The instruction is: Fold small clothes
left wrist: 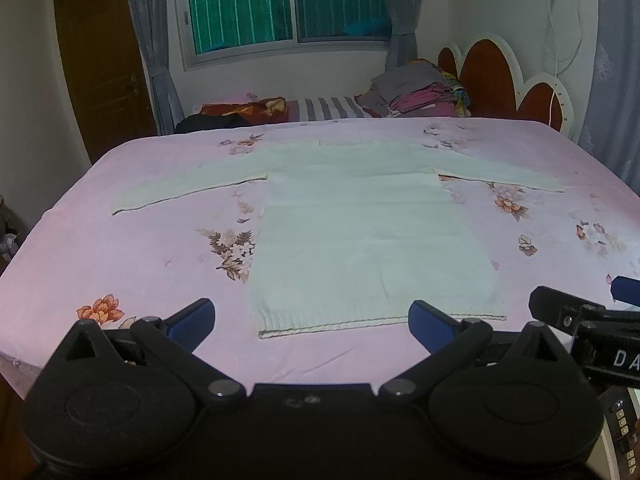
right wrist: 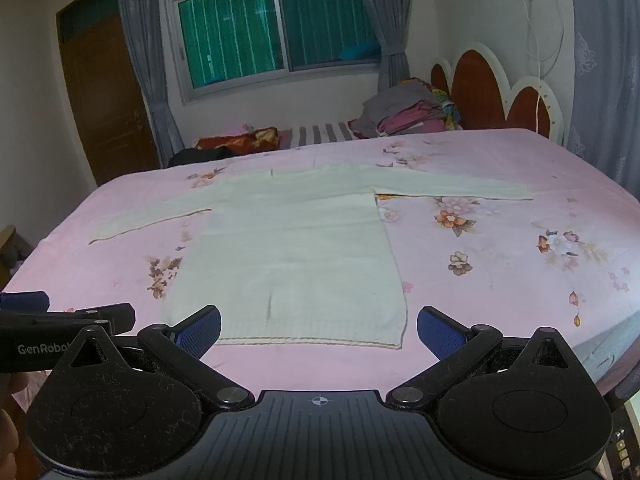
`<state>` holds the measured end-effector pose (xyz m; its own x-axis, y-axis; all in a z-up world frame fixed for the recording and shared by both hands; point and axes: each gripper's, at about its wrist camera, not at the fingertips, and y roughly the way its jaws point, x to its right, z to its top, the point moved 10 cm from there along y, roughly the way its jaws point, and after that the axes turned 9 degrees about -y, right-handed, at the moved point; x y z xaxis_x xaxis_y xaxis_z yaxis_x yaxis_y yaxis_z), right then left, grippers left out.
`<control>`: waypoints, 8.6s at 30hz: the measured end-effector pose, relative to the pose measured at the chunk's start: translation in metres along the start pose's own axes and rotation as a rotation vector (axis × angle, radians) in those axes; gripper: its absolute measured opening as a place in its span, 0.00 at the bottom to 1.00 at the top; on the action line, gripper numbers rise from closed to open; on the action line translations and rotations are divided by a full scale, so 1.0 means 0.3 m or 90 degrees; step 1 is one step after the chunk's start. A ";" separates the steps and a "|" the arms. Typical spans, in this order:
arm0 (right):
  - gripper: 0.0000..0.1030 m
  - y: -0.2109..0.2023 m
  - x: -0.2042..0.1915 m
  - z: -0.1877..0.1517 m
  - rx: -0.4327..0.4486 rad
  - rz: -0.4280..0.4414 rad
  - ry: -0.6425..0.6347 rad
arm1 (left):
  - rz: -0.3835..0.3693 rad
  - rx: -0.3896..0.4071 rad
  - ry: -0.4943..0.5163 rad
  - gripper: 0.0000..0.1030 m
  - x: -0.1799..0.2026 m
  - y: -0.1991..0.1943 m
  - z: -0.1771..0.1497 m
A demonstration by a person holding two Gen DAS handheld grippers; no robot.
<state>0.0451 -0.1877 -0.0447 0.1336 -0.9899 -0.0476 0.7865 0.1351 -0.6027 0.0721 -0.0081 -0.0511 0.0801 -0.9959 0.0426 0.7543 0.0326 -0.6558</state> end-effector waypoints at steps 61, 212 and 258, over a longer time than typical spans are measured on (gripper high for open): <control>1.00 0.026 0.010 0.001 -0.006 0.001 0.011 | 0.015 -0.005 -0.007 0.99 -0.005 0.039 0.002; 0.77 1.507 0.351 0.429 -0.082 -0.046 -0.009 | -0.124 -0.197 -0.142 0.46 0.066 1.669 0.577; 0.73 1.520 0.624 0.471 -0.064 -0.087 0.121 | -0.026 -0.020 -0.162 0.53 -0.209 1.588 0.744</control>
<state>0.5138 -0.3055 -0.2159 -0.0940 -0.9902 -0.1035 0.7243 0.0033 -0.6894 0.5719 0.0887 -0.1980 0.2139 -0.9431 0.2547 0.7396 -0.0140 -0.6729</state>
